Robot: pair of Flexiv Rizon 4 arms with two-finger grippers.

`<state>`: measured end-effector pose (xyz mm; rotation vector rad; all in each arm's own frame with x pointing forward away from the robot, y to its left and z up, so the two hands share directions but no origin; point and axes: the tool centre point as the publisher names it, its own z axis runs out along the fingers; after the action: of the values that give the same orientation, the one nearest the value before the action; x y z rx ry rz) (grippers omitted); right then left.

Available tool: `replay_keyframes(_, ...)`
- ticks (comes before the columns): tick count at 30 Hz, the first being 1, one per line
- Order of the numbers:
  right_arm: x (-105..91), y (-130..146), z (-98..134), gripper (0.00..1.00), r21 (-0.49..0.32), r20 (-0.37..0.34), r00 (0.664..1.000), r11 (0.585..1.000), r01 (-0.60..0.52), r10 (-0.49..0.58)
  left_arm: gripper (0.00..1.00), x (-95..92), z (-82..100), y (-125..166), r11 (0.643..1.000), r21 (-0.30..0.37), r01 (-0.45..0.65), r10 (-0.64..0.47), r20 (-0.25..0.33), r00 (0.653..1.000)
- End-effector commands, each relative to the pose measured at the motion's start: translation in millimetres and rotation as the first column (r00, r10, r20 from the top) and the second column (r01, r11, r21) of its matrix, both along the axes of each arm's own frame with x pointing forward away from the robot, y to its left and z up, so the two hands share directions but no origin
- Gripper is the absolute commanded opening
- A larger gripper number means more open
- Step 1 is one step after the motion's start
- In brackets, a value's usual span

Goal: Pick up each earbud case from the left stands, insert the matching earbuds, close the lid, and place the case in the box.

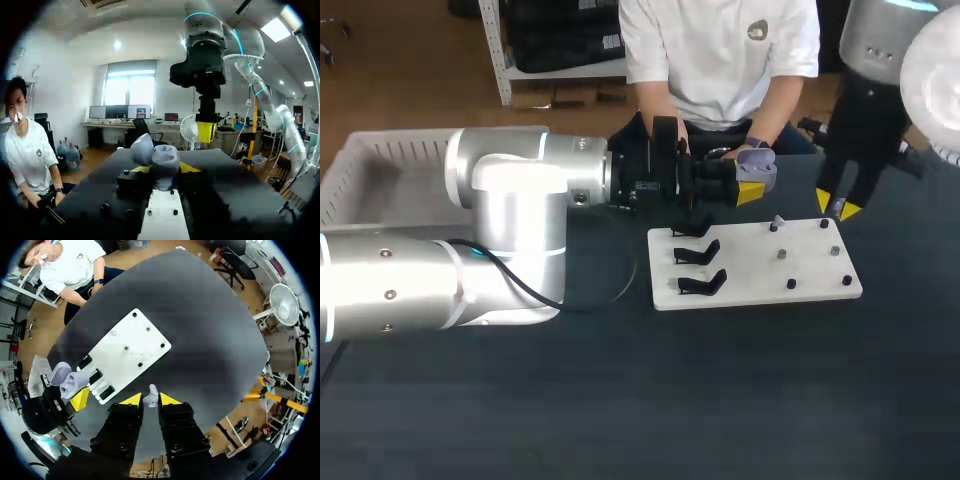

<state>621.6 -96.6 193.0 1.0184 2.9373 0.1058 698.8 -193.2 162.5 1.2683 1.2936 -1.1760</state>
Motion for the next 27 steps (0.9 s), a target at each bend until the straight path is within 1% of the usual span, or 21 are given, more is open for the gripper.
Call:
replay_keyframes(1, 8.7, 16, 21, 0.00, -0.025, -0.020, 1.000, 1.000, -0.009, 0.009, 0.00, 0.6, -1.4, 0, 1.000, -0.006, -0.001, 0.001, 0.003, 1.000)
replay_keyframes(5, 15.7, 30, 39, 0.00, -0.017, -0.015, 0.999, 0.999, -0.044, 0.044, 0.00, 0.6, -1.4, 0, 1.000, -0.006, -0.001, 0.001, 0.003, 1.000)
replay_keyframes(7, 19.3, 38, 45, 0.00, -0.027, -0.007, 0.998, 0.998, -0.056, 0.056, 0.00, 0.6, -1.4, 0, 1.000, -0.006, -0.001, 0.001, 0.003, 1.000)
replay_keyframes(11, 27.3, 51, 52, 0.00, -0.031, -0.005, 0.997, 0.997, -0.071, 0.071, 0.00, 0.6, -1.4, 0, 1.000, -0.006, -0.001, 0.001, 0.003, 1.000)
replay_keyframes(15, 36.2, 60, 55, 0.00, -0.038, -0.013, 0.998, 0.997, -0.060, 0.060, 0.00, 0.6, -1.4, 0, 1.000, -0.006, -0.001, 0.001, 0.003, 1.000)
replay_keyframes(19, 43.0, 67, 52, 0.00, -0.031, -0.024, 0.999, 0.998, -0.049, 0.048, 0.00, 0.6, -1.4, 0, 1.000, -0.006, -0.001, 0.001, 0.003, 1.000)
replay_keyframes(20, 44.2, 69, 51, 0.00, -0.036, -0.015, 0.999, 0.998, -0.047, 0.046, 0.00, 0.6, -1.4, 0, 1.000, -0.006, -0.001, 0.001, 0.003, 1.000)
replay_keyframes(27, 52.8, 76, 43, 0.00, -0.062, -0.003, 0.999, 0.997, -0.044, 0.044, 0.00, 0.6, -1.4, 0, 1.000, -0.006, -0.001, 0.001, 0.003, 1.000)
